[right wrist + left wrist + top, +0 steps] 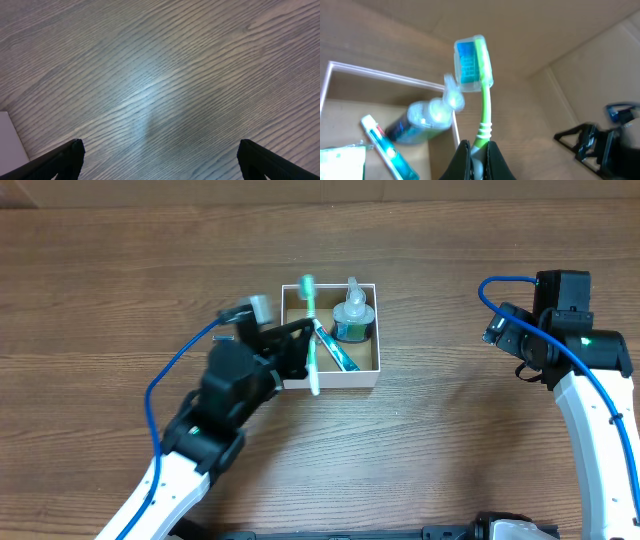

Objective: Pack container
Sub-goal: 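Carry the toothbrush right and lower it into the box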

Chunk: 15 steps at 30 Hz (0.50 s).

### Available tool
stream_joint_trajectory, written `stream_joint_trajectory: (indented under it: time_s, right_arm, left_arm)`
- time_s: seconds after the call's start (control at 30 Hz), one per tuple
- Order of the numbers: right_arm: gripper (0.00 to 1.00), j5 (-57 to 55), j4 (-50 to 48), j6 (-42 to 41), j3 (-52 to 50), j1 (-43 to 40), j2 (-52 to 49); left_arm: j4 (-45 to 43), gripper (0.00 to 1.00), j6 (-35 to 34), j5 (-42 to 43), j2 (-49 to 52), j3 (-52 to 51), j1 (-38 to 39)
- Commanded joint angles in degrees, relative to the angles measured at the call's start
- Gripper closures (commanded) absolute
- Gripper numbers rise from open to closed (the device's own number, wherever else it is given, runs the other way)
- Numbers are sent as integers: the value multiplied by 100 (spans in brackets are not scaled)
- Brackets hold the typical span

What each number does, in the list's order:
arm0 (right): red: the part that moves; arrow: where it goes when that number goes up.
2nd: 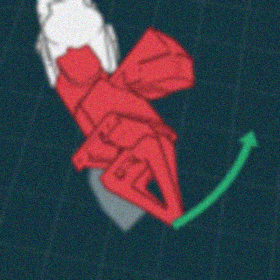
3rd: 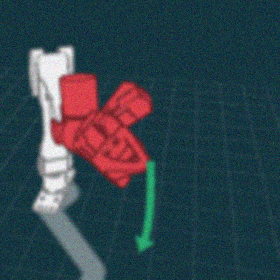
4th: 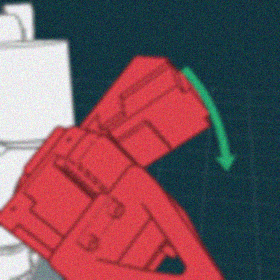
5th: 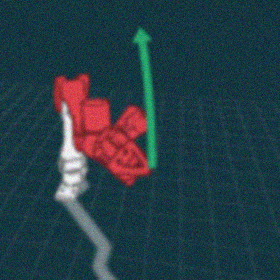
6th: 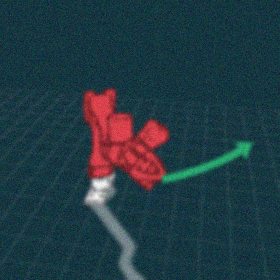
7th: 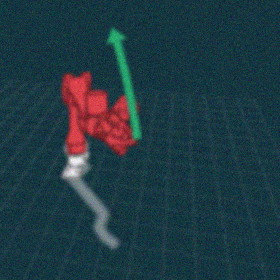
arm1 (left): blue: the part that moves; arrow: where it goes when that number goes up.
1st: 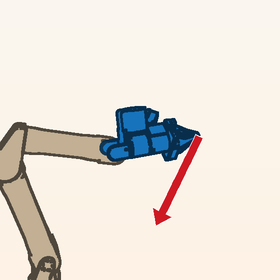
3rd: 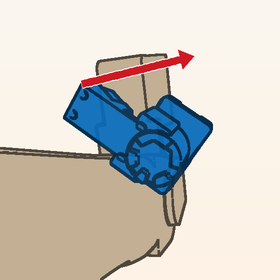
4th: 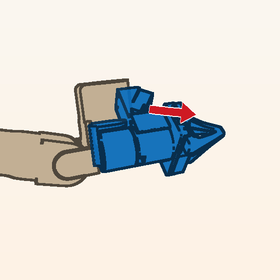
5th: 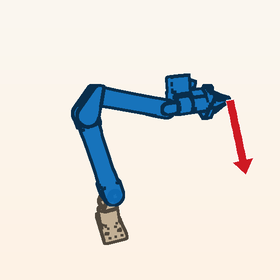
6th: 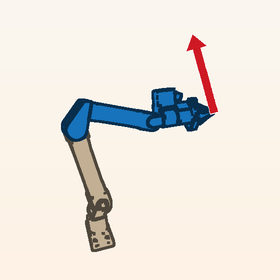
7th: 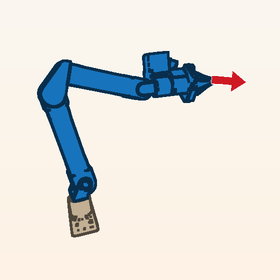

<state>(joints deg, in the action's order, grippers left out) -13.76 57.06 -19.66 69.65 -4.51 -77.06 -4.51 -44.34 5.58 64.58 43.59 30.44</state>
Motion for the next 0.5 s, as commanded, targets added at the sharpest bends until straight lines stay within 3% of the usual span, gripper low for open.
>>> stream_joint_trajectory:
  time_s: [0.0,0.17,0.47]
  right_arm:
    - [0,-26,-15,-2,57,-22,52]
    - [0,-26,-15,-2,55,-22,52]
    - [0,-26,-15,-2,55,-22,52]
  left_arm:
    - [785,96,562,-846,719,1027,380]
    - [2041,96,901,-1357,1764,2339,474]
    - [2468,96,901,-2059,2868,2481,474]
